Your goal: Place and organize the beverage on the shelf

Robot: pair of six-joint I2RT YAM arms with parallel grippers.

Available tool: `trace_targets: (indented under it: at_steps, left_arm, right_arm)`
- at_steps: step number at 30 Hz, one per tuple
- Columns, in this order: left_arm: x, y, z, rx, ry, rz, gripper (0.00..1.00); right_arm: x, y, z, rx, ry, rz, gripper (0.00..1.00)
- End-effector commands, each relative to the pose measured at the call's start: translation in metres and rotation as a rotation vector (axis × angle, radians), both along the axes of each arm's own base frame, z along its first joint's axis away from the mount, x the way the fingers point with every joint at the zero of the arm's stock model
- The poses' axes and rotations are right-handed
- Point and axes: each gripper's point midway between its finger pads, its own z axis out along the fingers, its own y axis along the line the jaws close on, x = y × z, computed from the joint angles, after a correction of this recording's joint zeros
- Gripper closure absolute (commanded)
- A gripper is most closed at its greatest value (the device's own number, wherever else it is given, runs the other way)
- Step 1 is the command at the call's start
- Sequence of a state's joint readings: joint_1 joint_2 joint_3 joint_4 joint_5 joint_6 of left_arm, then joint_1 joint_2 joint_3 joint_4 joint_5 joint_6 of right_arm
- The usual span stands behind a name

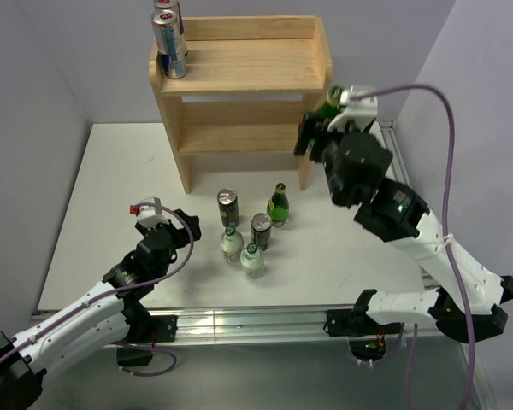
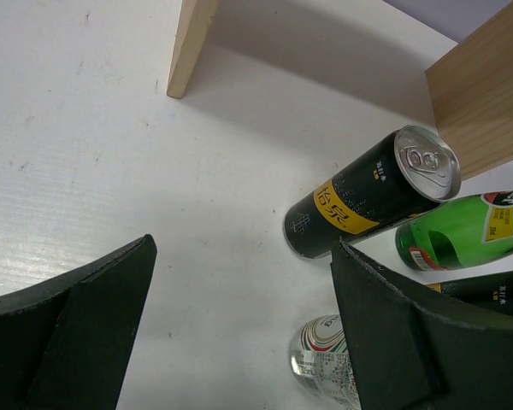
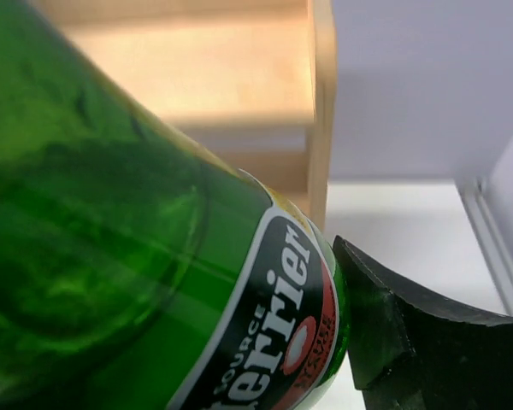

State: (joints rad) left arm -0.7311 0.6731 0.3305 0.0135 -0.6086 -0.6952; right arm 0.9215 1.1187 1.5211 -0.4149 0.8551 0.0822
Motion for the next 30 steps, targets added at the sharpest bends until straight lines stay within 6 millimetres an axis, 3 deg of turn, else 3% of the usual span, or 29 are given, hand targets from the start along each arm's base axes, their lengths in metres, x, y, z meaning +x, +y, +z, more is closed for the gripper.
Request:
trace_targets:
  at_steps: [1,2,4,5,7,9,10,12,13,14,18,30]
  left_arm:
    - [0.003,0.0,0.007,-0.006,-0.028,0.013,0.1]
    - [0.003,0.0,0.008,-0.007,-0.028,0.012,0.1]
    - [0.003,0.0,0.008,-0.01,-0.031,0.008,0.1]
    - [0.003,-0.001,0.008,-0.011,-0.033,0.005,0.09]
    - [0.002,0.0,0.008,-0.011,-0.033,0.005,0.09]
    - [0.002,0.0,0.008,-0.011,-0.033,0.004,0.09]
    - [0.002,0.0,0.009,-0.013,-0.036,0.002,0.09]
    - [0.001,-0.001,0.008,-0.016,-0.037,-0.002,0.09]
    - [0.001,-0.001,0.009,-0.017,-0.04,-0.003,0.09]
    - [0.001,-0.001,0.008,-0.015,-0.037,-0.004,0.09]
    - [0.0,-0.003,0.007,-0.017,-0.037,-0.017,0.09]
    - [0.0,-0.003,0.006,-0.019,-0.038,-0.02,0.09]
  right_arm:
    - [0.01,-0.005,0.086,-0.01,-0.162,0.061,1.0]
    - [0.016,-0.002,0.108,0.005,-0.193,0.057,1.0]
    - [0.035,0.014,0.111,-0.029,-0.173,0.071,1.0]
    - [0.034,0.007,0.134,-0.004,-0.199,0.089,1.0]
    - [0.055,0.017,0.133,0.019,-0.184,0.089,1.0]
    - [0.063,0.014,0.148,0.051,-0.218,0.083,1.0]
    - [0.076,0.025,0.141,0.04,-0.205,0.096,1.0]
    - [0.083,0.026,0.15,0.052,-0.227,0.092,1.0]
    - [0.095,0.035,0.142,0.037,-0.212,0.096,1.0]
    - [0.097,0.033,0.15,0.049,-0.232,0.088,1.0]
    - [0.118,0.038,0.146,0.065,-0.241,0.095,1.0]
    - [0.148,0.021,0.14,0.061,-0.252,0.027,1.0]
